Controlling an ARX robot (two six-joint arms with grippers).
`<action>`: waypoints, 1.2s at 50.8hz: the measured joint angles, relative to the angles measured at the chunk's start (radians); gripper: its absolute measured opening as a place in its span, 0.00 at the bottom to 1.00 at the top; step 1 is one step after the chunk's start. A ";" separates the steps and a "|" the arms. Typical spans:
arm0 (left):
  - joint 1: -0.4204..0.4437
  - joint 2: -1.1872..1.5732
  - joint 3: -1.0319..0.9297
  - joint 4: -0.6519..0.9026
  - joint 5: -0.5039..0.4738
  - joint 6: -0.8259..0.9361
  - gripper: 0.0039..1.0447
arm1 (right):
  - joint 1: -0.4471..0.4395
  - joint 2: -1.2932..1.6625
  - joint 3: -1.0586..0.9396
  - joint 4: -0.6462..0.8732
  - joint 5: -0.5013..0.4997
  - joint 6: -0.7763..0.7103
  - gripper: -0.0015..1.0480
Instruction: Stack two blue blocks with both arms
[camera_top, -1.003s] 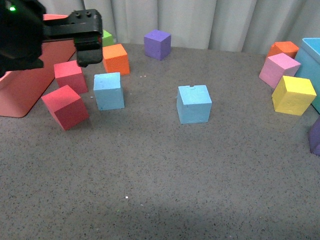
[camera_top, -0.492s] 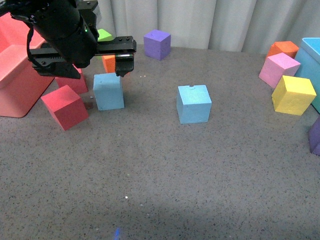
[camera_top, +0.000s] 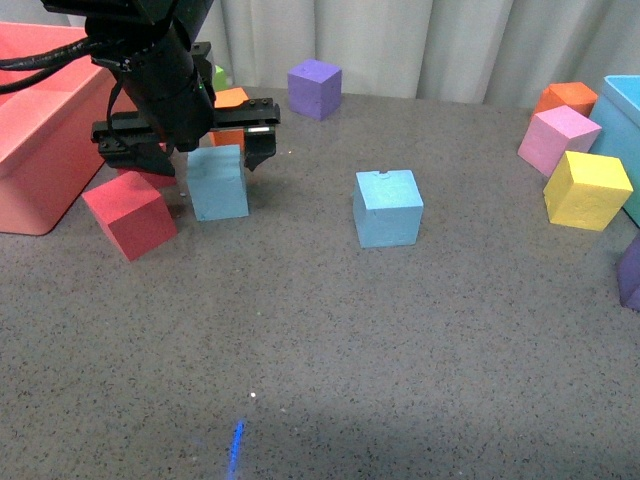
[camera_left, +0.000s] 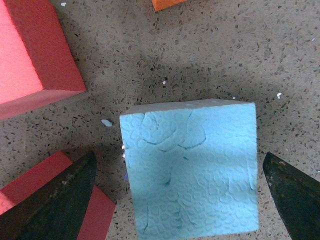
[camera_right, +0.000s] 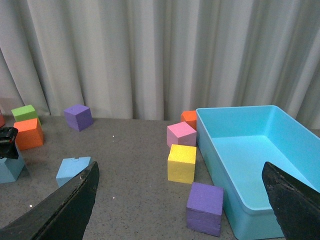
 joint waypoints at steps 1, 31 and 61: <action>0.000 0.007 0.006 -0.003 0.003 -0.001 0.93 | 0.000 0.000 0.000 0.000 0.000 0.000 0.91; -0.033 -0.013 0.007 -0.046 0.014 -0.040 0.40 | 0.000 0.000 0.000 0.000 0.000 0.000 0.91; -0.300 -0.143 0.092 -0.166 -0.037 -0.207 0.37 | 0.000 0.000 0.000 0.000 0.000 0.000 0.91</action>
